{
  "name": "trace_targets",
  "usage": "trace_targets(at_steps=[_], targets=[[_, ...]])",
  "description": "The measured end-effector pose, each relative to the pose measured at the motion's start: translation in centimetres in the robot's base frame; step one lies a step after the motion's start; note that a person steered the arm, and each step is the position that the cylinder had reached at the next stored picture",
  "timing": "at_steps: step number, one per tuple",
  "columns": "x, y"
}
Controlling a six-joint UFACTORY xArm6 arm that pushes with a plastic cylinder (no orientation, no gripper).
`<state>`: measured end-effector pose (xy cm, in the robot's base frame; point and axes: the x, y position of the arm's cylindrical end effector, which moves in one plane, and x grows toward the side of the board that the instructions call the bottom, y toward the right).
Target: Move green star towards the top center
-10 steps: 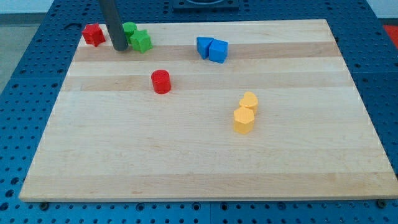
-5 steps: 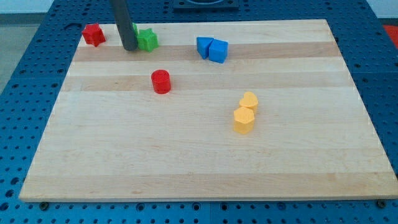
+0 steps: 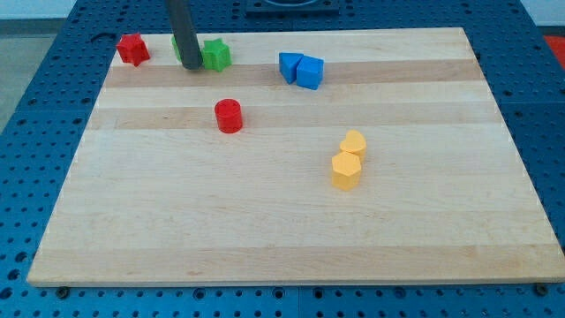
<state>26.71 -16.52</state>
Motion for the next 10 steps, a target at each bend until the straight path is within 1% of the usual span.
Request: trace_targets(at_steps=[4,5,6,7,10], targets=[[-0.4,0.9],[-1.7,0.9],[-1.7,1.4],[-1.8,3.3],[-1.8,5.2]])
